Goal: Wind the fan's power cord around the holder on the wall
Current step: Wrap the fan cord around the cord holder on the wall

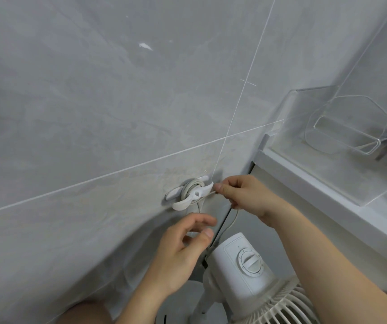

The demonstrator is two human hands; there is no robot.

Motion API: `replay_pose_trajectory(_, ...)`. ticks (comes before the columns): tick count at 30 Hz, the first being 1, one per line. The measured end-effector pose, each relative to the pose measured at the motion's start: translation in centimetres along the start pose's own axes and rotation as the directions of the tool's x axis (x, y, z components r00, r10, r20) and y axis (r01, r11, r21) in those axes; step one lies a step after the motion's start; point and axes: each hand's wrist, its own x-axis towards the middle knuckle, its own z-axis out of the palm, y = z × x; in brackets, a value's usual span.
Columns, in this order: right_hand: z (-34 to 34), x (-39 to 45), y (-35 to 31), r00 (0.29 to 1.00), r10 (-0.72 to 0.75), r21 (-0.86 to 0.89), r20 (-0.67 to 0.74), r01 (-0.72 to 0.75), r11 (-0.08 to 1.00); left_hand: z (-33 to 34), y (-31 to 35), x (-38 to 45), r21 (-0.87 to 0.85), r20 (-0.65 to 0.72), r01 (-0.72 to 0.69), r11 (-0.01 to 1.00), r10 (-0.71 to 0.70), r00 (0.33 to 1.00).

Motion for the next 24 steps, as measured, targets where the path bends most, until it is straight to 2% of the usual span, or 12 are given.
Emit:
replay_pose_trajectory(3,0.5,0.7,0.0,0.995,0.040,0.148,-0.092,-0.026,0.989,-0.1,0.3,0.1,-0.017,-0.002,-0.010,1.000,0.010,1.000)
replay_pose_trajectory(9,1.1,0.5,-1.2,0.986,-0.005,0.272,-0.165,0.051,0.961,0.2,0.3,0.1,-0.026,0.021,-0.021,0.999,0.021,1.000)
replay_pose_trajectory(15,1.8,-0.6,-2.1,0.965,-0.169,0.141,-0.198,0.199,0.970,0.3,0.4,0.1,-0.006,0.038,-0.013,1.000,0.013,0.999)
replay_pose_trajectory(24,2.1,-0.6,-2.9,0.961,-0.221,0.016,-0.168,0.227,0.974,0.1,0.5,-0.1,0.016,0.059,0.008,1.000,-0.009,0.998)
